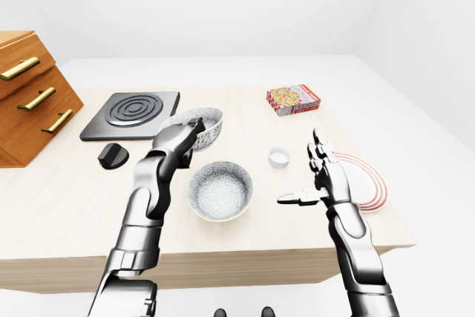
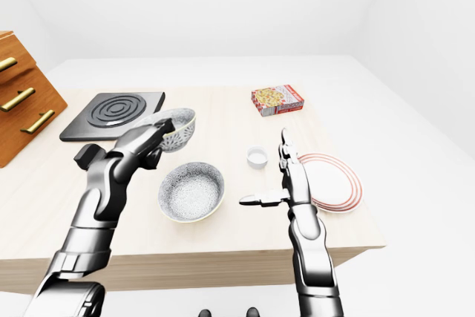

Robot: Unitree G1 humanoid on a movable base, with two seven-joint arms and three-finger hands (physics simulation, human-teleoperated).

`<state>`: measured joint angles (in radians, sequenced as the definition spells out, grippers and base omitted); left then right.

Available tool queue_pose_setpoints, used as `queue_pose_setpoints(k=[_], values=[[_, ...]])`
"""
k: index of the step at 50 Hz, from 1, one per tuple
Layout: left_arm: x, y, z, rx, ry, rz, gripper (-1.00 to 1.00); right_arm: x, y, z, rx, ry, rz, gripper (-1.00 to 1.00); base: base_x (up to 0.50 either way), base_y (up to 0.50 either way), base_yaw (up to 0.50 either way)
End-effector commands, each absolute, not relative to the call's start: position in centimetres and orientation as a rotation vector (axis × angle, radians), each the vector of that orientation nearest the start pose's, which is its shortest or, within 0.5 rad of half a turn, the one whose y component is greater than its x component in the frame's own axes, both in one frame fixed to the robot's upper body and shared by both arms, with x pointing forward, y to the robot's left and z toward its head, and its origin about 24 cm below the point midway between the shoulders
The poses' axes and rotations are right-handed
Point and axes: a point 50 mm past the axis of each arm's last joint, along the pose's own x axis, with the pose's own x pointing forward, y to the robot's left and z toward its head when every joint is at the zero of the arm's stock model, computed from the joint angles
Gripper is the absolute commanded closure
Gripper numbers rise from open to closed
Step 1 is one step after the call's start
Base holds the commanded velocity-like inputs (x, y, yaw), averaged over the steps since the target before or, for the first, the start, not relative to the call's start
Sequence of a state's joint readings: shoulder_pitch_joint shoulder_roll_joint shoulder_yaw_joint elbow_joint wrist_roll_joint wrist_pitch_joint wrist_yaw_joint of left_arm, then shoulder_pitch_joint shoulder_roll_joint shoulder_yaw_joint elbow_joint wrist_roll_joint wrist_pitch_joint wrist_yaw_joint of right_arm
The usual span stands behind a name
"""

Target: Pick the akita bowl from table center and place it on the plate.

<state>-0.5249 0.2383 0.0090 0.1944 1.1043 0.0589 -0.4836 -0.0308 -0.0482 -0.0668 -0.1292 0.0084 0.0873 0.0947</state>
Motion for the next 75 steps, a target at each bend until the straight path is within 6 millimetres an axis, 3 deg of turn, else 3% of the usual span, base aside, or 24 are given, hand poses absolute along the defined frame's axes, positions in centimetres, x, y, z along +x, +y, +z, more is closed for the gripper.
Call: queue_pose_setpoints(k=[1,8,15,22,31,45,75], values=[[30.0,14.6,17.4,1.415,-0.086,-0.211,1.00,26.1,-17.3,10.9,-0.196,-0.211,0.080,-1.00,0.00,0.00,0.00],[28.4,13.2,18.0,1.428,-0.162,-0.205,1.00,27.2,-16.1,16.2,-0.510,-0.374,0.243,-1.00,0.00,0.00,0.00],[27.9,12.1,18.5,1.418,-0.217,-0.214,1.00,28.3,-15.6,18.2,-0.706,-0.383,0.334,-1.00,0.00,0.00,0.00],[27.6,11.3,18.6,1.414,-0.251,-0.234,1.00,29.0,-15.7,18.0,-0.783,-0.323,0.386,-1.00,0.00,0.00,0.00],[26.9,10.5,18.5,1.406,-0.287,-0.257,1.00,30.3,-14.2,18.3,-0.843,-0.302,0.434,-1.00,0.00,0.00,0.00],[26.6,9.3,16.7,1.407,-0.276,-0.354,1.00,31.5,-12.8,18.8,-0.868,-0.301,0.455,-1.00,0.00,0.00,0.00],[25.3,7.9,17.5,1.393,-0.353,-0.360,1.00,32.7,-13.2,17.1,-0.844,-0.224,0.436,-1.00,0.00,0.00,0.00]])
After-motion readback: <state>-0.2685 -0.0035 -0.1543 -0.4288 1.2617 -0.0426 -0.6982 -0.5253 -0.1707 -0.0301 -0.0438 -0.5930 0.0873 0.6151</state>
